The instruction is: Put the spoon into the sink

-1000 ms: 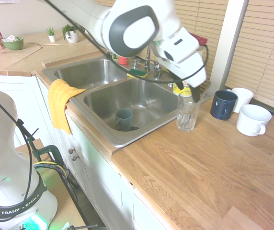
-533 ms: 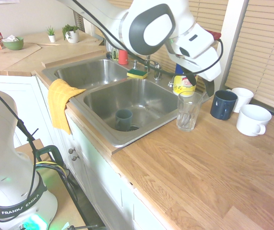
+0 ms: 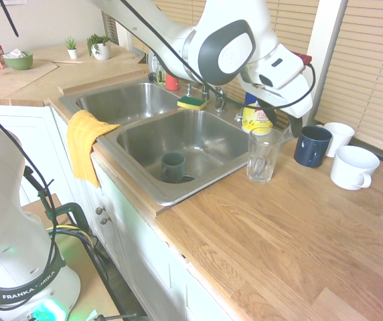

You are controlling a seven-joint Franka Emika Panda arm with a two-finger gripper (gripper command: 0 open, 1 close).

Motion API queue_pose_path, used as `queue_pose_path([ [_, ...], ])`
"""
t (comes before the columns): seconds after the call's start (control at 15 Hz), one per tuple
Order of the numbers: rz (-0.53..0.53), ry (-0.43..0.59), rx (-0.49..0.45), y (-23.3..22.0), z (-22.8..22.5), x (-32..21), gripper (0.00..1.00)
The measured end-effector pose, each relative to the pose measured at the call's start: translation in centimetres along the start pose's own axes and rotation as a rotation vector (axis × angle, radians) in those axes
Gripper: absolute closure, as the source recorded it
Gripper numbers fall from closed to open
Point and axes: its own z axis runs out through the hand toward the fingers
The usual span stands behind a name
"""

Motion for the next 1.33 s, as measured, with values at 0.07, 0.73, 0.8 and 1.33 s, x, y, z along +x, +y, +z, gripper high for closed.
queue_pose_path([
  [0.07, 0.002, -0.001, 0.0, 0.0, 0.2, 0.1, 1.0],
  [0.73, 0.012, -0.011, 0.005, 0.7, 1.8, 0.6, 1.0],
  [0.8, 0.012, -0.012, 0.006, 0.7, 1.8, 0.6, 1.0],
  [1.33, 0.038, -0.009, 0.016, 1.0, 1.4, 1.6, 1.0],
])
